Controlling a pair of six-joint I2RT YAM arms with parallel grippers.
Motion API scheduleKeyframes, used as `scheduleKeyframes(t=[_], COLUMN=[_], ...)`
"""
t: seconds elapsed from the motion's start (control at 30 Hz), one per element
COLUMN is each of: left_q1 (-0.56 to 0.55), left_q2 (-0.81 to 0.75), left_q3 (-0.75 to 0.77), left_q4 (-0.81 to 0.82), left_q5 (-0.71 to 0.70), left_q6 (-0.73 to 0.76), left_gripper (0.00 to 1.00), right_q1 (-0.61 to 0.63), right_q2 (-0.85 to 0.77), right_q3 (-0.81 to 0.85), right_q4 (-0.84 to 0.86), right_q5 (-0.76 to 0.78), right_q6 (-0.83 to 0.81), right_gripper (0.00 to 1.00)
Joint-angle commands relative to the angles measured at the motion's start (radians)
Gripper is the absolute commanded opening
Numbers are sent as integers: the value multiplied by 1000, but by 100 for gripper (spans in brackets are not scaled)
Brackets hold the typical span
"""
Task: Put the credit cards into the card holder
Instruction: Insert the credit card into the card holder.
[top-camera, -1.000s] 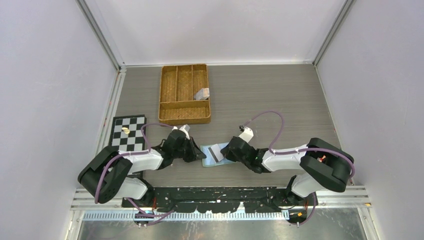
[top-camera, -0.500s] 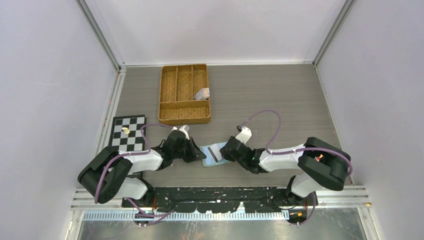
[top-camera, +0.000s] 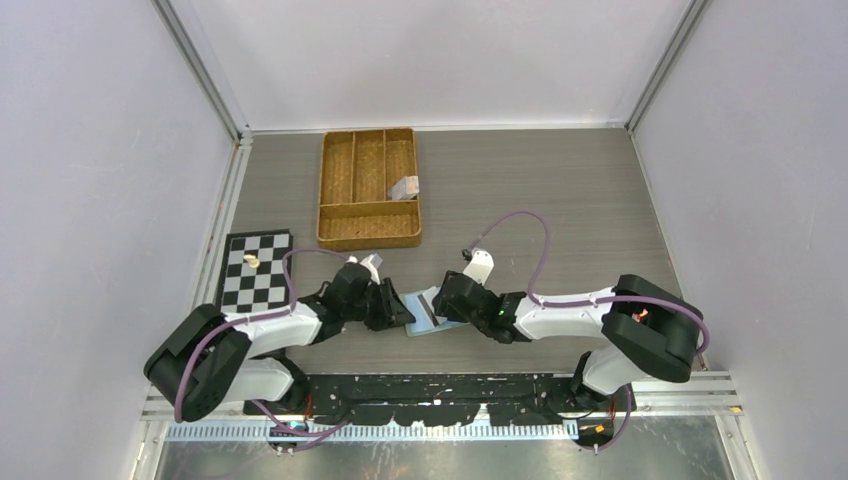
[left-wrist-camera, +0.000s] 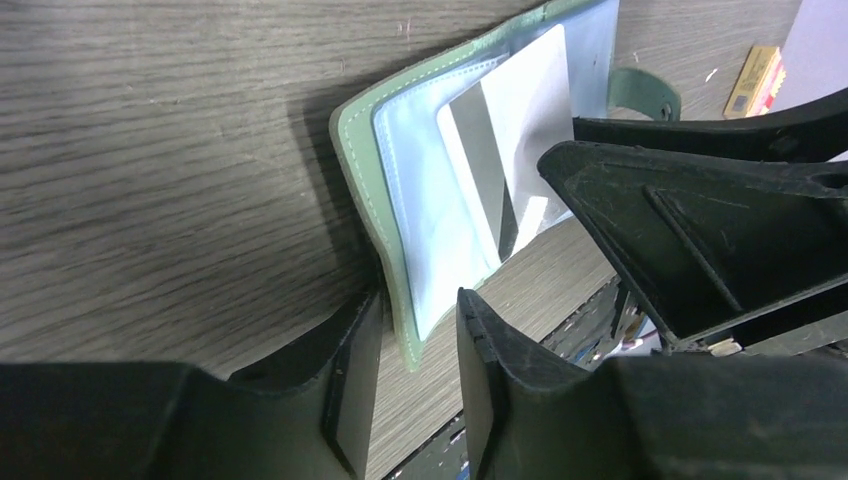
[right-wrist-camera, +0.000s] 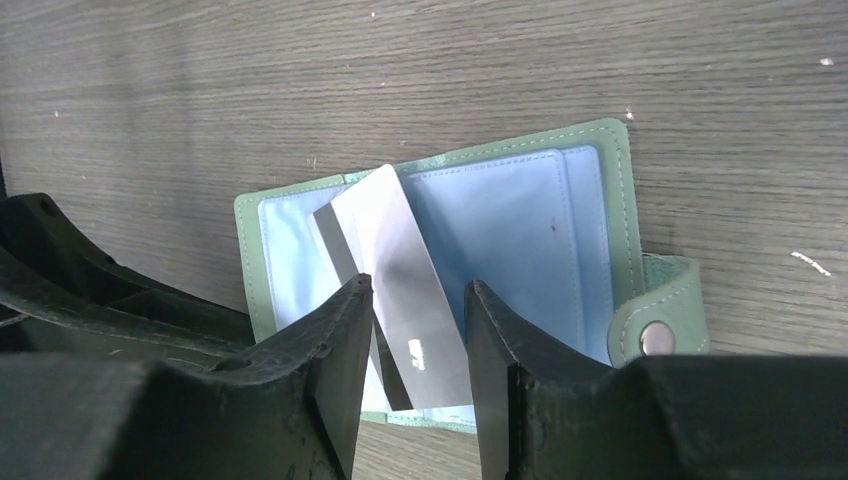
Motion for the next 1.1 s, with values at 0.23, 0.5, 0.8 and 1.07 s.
scheduleKeyframes(t=[0.23, 0.5, 0.8, 1.07], left_q1=[-4, -4, -7, -6], left_q2=[-80, -61, -56, -54], left_q3=[2, -13, -27, -35], left_q4=[-161, -116, -85, -69], left_q5=[-29, -9, 0, 9], left_q6=[59, 47, 37, 31], left_gripper=[38, 21, 5, 0], right_q1=[10, 14, 26, 45], right_q2=[-36, -2, 7, 25], right_q3=[-16, -6, 12, 39], right_q4=[-166, -128, -128, -141], right_q5=[-17, -86, -123, -142], right_q6=[-72, -78, -71, -71], right_gripper=[46, 40, 33, 29])
